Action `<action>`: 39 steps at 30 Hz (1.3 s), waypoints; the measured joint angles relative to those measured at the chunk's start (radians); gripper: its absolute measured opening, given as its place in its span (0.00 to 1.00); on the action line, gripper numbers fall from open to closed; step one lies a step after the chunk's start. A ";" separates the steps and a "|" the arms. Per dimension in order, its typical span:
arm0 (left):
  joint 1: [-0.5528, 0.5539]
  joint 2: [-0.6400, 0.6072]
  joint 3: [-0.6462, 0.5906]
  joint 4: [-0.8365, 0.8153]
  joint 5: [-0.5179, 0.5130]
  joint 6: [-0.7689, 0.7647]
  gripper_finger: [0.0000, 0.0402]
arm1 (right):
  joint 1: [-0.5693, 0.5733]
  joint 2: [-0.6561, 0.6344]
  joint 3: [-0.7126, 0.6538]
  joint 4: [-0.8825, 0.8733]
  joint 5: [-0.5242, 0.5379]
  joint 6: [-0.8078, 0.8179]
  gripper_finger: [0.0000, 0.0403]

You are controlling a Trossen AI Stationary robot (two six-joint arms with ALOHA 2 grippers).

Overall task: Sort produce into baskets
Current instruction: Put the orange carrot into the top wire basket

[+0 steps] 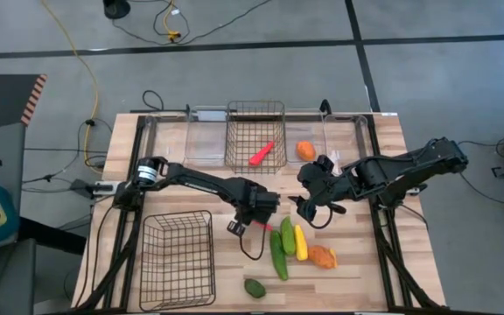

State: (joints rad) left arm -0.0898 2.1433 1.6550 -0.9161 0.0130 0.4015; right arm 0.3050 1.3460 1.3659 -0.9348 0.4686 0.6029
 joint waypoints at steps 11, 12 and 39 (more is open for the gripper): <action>0.010 -0.027 0.211 -0.243 -0.051 0.057 0.27 | 0.000 0.000 0.000 0.000 0.000 0.000 0.93; 0.016 -0.040 0.223 -0.265 -0.058 0.060 0.26 | 0.000 0.000 0.000 0.000 0.000 0.000 0.93; 0.534 -0.208 0.221 -0.142 -0.078 -0.019 0.27 | 0.000 0.000 0.000 0.002 0.001 0.000 0.93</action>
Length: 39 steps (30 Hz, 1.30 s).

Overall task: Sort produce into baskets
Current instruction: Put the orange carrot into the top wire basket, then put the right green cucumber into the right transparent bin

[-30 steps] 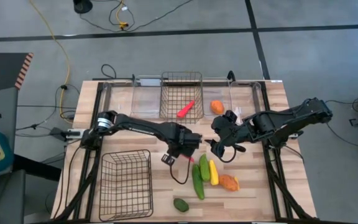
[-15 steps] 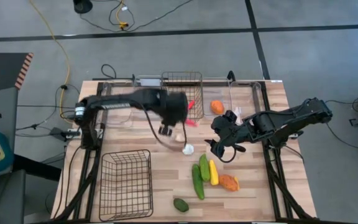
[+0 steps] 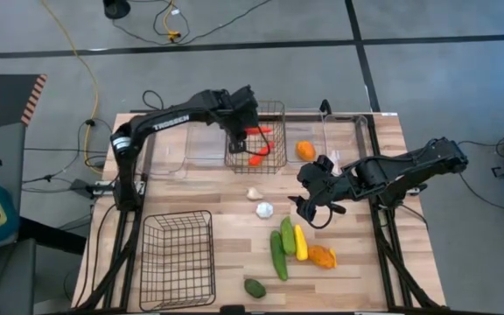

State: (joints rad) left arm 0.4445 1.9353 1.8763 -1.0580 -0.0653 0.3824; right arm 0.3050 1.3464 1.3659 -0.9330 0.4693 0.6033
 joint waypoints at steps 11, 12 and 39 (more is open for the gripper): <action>-0.028 0.049 0.000 0.029 -0.128 0.032 0.42 | 0.000 0.000 0.000 0.000 0.000 0.000 0.93; -0.032 0.049 0.000 0.033 -0.145 0.032 0.45 | 0.000 0.000 0.000 0.000 0.000 0.000 0.93; -0.026 -0.133 0.000 -0.070 0.107 -0.131 0.58 | 0.041 0.081 -0.008 -0.033 -0.097 0.482 0.93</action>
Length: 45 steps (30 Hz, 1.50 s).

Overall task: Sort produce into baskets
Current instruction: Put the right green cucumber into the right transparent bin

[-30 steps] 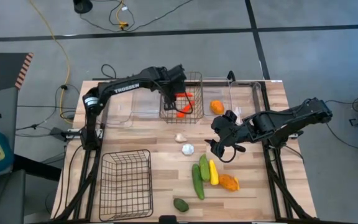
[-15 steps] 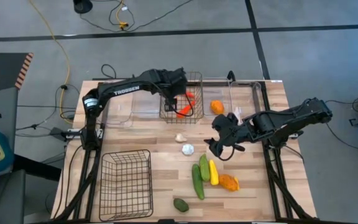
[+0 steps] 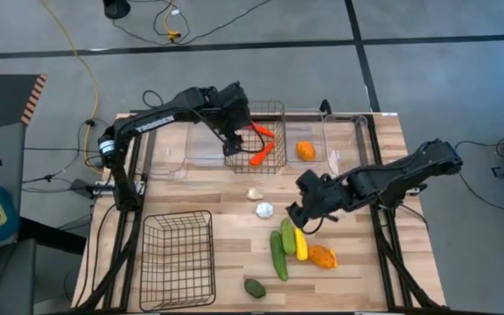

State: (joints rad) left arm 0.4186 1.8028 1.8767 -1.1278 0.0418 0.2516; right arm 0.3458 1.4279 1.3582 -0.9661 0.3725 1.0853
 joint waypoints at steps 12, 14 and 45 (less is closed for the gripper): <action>-0.046 -0.224 -0.084 0.065 0.062 -0.017 0.58 | -0.014 0.262 0.000 0.011 -0.204 0.091 0.93; -0.051 -0.278 -0.143 0.110 0.083 -0.038 0.58 | -0.014 0.291 0.000 0.012 -0.218 0.097 0.93; -0.320 -0.673 -0.914 0.683 0.078 -0.316 0.58 | -0.071 0.520 0.000 0.059 -0.303 0.107 0.70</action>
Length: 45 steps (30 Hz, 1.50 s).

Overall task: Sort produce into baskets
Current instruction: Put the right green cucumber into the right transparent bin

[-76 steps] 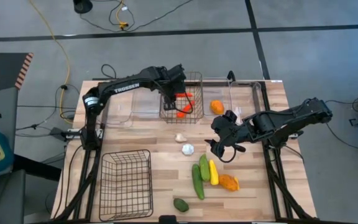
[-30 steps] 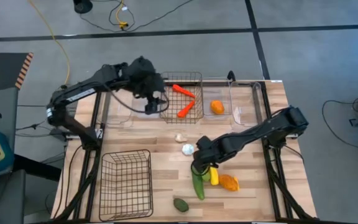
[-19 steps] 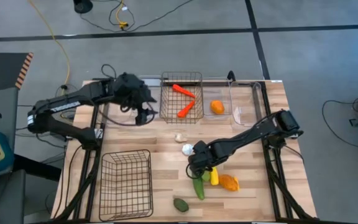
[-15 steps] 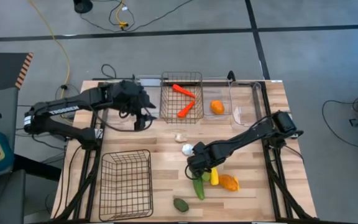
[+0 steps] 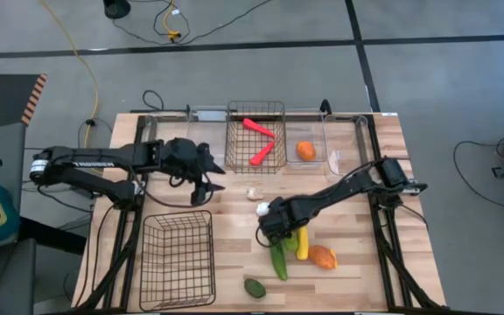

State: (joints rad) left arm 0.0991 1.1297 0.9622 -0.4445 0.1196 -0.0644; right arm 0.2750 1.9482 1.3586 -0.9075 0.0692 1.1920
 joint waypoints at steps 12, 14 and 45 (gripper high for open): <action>-0.067 0.000 0.000 0.003 -0.081 -0.004 0.58 | -0.006 -0.123 0.003 -0.051 0.002 -0.023 0.52; -0.073 0.000 0.000 0.003 -0.081 -0.005 0.58 | -0.010 -0.151 0.003 -0.064 0.004 -0.023 0.49; -0.127 0.000 0.001 0.062 -0.082 -0.035 0.58 | -0.487 -0.604 0.004 -0.474 0.356 -0.283 0.51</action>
State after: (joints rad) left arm -0.0280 1.1301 0.9630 -0.3828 0.0376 -0.0990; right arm -0.2116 1.3442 1.3624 -1.3813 0.4252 0.9088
